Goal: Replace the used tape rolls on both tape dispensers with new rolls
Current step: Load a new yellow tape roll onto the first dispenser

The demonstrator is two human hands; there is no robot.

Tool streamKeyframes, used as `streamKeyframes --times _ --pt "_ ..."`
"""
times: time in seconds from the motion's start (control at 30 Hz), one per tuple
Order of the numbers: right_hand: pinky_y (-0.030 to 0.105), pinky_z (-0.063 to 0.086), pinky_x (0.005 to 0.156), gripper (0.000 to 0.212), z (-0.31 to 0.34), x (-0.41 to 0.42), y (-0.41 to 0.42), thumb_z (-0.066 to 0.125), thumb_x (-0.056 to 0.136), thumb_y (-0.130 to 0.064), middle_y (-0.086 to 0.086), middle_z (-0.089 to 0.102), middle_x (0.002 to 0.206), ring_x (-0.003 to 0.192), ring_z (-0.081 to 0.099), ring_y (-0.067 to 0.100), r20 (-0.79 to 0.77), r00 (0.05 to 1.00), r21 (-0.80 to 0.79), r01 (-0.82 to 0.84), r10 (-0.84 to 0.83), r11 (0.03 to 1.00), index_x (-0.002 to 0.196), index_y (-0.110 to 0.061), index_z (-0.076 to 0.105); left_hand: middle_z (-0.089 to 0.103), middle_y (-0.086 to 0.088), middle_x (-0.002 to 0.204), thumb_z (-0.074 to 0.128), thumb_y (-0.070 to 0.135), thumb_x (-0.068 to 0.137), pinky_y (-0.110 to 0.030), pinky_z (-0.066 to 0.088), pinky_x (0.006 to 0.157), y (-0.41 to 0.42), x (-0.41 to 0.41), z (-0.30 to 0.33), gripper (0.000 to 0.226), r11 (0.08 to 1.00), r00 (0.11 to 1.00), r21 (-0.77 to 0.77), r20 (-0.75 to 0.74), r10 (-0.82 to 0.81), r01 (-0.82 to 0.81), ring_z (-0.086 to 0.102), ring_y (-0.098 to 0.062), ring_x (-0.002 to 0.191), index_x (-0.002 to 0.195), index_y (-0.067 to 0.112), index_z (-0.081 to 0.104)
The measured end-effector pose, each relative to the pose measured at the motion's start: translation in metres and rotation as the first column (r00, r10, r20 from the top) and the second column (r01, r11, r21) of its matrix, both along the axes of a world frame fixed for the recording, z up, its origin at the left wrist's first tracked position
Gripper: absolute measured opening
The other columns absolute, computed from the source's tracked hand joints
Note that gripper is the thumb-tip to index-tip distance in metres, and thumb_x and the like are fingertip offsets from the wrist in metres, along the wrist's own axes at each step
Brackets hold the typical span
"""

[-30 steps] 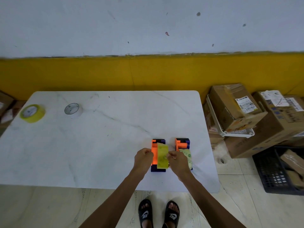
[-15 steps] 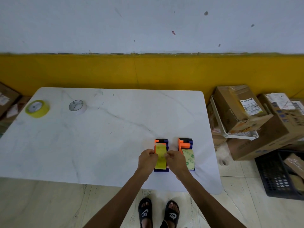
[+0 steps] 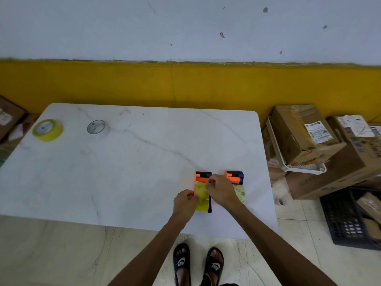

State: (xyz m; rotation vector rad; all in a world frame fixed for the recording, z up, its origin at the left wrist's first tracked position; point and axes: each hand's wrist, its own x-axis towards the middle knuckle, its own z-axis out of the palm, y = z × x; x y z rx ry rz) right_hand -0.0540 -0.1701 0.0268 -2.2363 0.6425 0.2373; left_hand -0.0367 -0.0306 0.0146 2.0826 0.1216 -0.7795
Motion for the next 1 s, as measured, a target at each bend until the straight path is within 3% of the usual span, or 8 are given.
streamKeyframes --times 0.03,0.13,0.2,0.33,0.43,0.7,0.87,1.0 --pt "0.027 0.039 0.059 0.013 0.001 0.004 -0.002 0.052 0.088 -0.018 0.002 0.056 0.073 0.064 0.049 0.014 0.013 0.999 -0.001 -0.032 0.032 0.999 0.081 -0.011 0.060 0.067 -0.003 0.089 0.051 0.014 0.087 -0.025 0.044 0.061 0.000 0.000 -0.001 0.021 1.000 1.000 -0.006 -0.003 0.001 -0.001 0.055 -0.014 0.071 0.097 0.013 0.069" --pt "0.028 0.045 0.077 0.028 0.001 0.011 -0.009 0.055 0.090 -0.019 0.008 0.064 0.106 0.095 0.060 0.021 0.004 0.995 -0.016 -0.101 0.101 0.995 0.113 -0.007 0.065 0.067 0.001 0.089 0.051 0.016 0.088 -0.020 0.044 0.058 0.001 0.000 -0.003 0.022 1.000 1.000 -0.007 0.000 -0.001 0.001 0.056 -0.010 0.069 0.101 0.014 0.068" --pt "0.026 0.043 0.083 0.031 -0.001 0.014 -0.011 0.055 0.091 -0.020 0.008 0.064 0.116 0.105 0.059 0.022 -0.009 0.988 -0.033 -0.153 0.153 0.988 0.117 -0.009 0.065 0.067 0.001 0.087 0.051 0.017 0.088 -0.020 0.044 0.057 0.001 0.000 -0.004 0.021 1.000 1.000 -0.002 0.009 -0.010 0.011 0.056 -0.011 0.069 0.100 0.013 0.068" --pt "0.028 0.044 0.087 0.028 -0.005 0.020 -0.012 0.057 0.090 -0.019 0.008 0.064 0.117 0.107 0.059 0.023 -0.050 0.966 -0.036 -0.255 0.253 0.966 0.115 -0.011 0.067 0.064 -0.006 0.079 0.050 0.016 0.088 -0.026 0.043 0.058 0.002 -0.001 -0.005 0.022 0.999 0.998 0.002 0.041 -0.043 0.043 0.052 -0.016 0.067 0.094 0.008 0.069" --pt "0.035 0.051 0.086 0.020 -0.008 0.025 -0.010 0.054 0.091 -0.016 0.009 0.070 0.105 0.094 0.063 0.022 -0.055 0.946 -0.075 -0.324 0.321 0.943 0.098 -0.010 0.072 0.066 -0.008 0.079 0.049 0.017 0.089 -0.032 0.048 0.061 0.003 0.000 -0.005 0.022 0.997 0.995 0.017 0.072 -0.076 0.075 0.053 -0.017 0.066 0.094 0.007 0.069" --pt "0.025 0.046 0.078 0.023 -0.014 0.048 -0.021 0.057 0.085 -0.004 0.008 0.073 0.105 0.098 0.066 0.023 -0.124 0.927 -0.083 -0.366 0.355 0.927 0.094 -0.008 0.078 0.067 -0.011 0.078 0.050 0.029 0.087 -0.040 0.053 0.067 0.002 0.002 -0.007 0.030 0.996 0.994 0.013 0.068 -0.085 0.084 0.056 -0.019 0.066 0.095 0.004 0.065" --pt "0.024 0.044 0.067 0.019 -0.029 0.063 -0.024 0.068 0.085 -0.022 0.002 0.069 0.079 0.079 0.064 0.019 -0.224 0.924 -0.060 -0.331 0.311 0.942 0.078 -0.007 0.078 0.071 -0.010 0.090 0.056 0.034 0.087 -0.038 0.054 0.069 0.001 0.003 -0.006 0.026 0.993 0.992 0.014 0.050 -0.114 0.113 0.060 -0.017 0.071 0.099 0.012 0.063" --pt "0.036 0.048 0.085 0.023 -0.052 0.074 -0.025 0.063 0.081 -0.029 0.005 0.066 0.087 0.090 0.060 0.025 -0.336 0.908 -0.130 -0.307 0.250 0.943 0.065 -0.015 0.070 0.064 -0.003 0.079 0.056 0.037 0.087 -0.031 0.047 0.063 0.001 0.004 -0.009 0.027 0.988 0.987 0.048 0.062 -0.148 0.145 0.053 -0.014 0.065 0.096 0.013 0.062"
